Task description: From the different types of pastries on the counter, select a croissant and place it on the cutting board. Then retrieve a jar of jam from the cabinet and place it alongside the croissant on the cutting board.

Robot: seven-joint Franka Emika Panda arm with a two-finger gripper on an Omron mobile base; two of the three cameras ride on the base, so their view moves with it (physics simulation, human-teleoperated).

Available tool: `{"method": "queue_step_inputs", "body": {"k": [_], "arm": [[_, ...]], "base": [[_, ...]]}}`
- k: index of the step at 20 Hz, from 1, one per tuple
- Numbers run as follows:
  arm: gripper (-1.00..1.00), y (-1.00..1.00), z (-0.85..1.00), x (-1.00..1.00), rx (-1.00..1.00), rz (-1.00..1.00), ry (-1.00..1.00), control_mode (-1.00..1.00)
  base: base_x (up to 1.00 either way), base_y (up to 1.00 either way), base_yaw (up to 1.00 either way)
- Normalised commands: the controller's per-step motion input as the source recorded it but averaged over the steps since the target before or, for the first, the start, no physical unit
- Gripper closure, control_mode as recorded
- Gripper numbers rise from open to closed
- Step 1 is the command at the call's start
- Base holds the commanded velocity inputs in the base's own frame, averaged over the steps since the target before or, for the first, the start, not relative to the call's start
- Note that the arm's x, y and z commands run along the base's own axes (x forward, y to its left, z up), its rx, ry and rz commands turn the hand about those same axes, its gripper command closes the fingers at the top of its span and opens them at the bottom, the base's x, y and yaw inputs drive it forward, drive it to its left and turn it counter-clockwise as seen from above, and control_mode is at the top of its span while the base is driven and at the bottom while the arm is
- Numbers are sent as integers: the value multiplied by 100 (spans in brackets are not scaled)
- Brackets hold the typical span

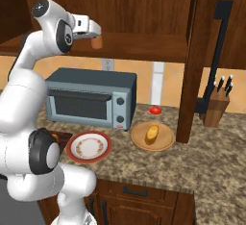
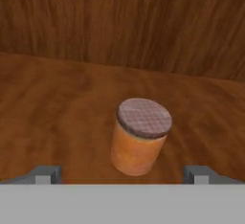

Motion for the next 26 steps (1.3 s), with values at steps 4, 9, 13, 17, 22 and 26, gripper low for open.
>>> {"method": "queue_step_inputs", "body": {"k": [4,9,13,17,22,26], "arm": [[-100,-7,-19,18,0,0,-17,-100],[-100,-14,-4,4,0,0,-8,-100],[-100,-13,0,9,0,-3,0,-100],[-100,-2,0,15,0,-2,0,-100],[-100,-5,-1,26,0,0,0,-100],[-100,-12,-7,31,0,0,0,-100]], "base": [[0,0,0],[0,0,0],[0,0,0],[0,0,0],[0,0,0],[0,0,0]]}}
